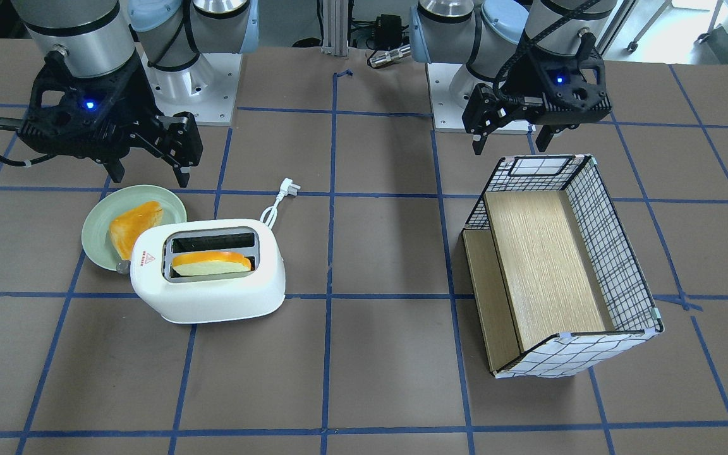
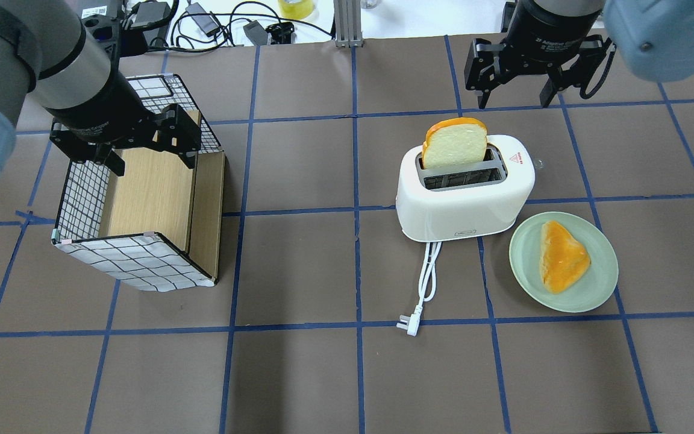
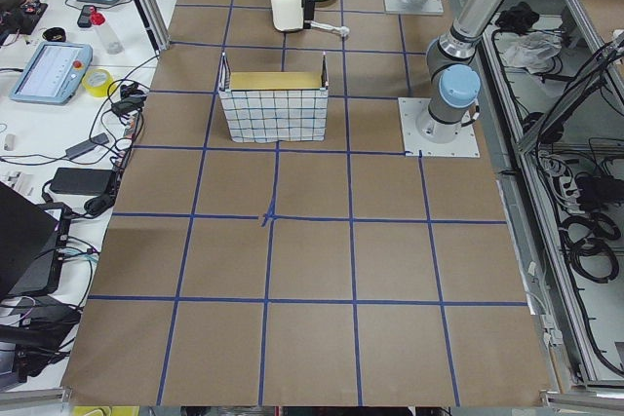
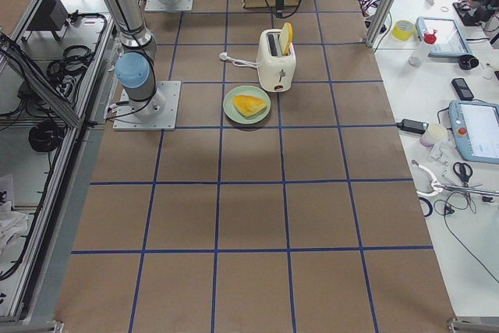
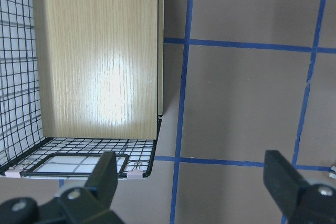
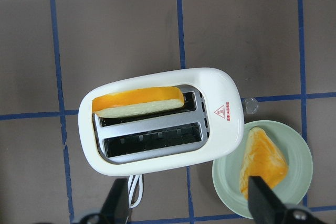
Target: Press toaster with right arm
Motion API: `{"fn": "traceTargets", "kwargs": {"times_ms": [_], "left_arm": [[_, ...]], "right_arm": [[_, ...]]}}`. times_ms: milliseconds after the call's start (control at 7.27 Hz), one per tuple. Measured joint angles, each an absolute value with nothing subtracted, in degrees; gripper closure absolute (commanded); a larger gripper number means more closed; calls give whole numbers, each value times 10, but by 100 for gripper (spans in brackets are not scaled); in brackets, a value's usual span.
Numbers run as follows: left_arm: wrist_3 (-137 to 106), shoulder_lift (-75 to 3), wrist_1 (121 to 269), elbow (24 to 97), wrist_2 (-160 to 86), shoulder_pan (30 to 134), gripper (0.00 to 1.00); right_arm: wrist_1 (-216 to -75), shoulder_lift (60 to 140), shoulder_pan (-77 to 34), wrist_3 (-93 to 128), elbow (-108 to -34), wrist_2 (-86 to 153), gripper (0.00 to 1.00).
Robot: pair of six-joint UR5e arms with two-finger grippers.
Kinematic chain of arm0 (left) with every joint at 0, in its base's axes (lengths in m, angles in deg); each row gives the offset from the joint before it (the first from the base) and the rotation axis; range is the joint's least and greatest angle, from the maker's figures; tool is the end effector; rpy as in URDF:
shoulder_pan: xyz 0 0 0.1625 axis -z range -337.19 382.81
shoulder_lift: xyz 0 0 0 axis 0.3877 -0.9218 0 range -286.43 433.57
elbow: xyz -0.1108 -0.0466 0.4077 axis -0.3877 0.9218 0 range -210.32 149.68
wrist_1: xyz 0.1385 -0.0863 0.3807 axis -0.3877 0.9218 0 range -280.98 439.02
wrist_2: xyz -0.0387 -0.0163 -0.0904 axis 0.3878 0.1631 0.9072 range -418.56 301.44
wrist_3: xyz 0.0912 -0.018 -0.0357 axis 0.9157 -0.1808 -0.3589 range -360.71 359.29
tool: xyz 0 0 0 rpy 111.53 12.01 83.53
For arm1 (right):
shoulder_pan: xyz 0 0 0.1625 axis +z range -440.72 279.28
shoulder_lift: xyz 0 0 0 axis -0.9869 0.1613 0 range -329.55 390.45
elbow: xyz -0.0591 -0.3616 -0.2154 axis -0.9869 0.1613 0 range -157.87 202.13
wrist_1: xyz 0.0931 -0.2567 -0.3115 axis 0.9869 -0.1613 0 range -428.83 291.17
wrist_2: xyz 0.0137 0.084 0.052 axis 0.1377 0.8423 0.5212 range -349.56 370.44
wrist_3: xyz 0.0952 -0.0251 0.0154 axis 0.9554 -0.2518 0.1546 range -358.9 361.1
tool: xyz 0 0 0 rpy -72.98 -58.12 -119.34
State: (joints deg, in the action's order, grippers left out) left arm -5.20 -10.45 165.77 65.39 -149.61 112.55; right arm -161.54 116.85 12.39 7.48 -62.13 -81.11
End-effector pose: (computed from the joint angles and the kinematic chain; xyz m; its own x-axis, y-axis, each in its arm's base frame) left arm -0.1294 -0.4541 0.4937 -0.9964 -0.0837 -0.0134 -0.0827 0.9946 -0.0625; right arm 0.1589 -0.5186 0.5105 -0.9981 0.0590 0.0173 0.0573 0.9946 -0.0870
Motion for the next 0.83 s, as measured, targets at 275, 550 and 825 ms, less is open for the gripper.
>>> {"fn": "traceTargets", "kwargs": {"times_ms": [275,550,825], "left_arm": [[-52,-105,1658,654,-1496,1125,0],[-52,-105,1658,654,-1496,1125,0],[-52,-105,1658,654,-1496,1125,0]], "right_arm": [[-1595,1167,109,75,-612,-801,100],[-1577,1166,67,60,-604,-759,100],[-1572,1163,-5,6,-607,-682,100]]}}
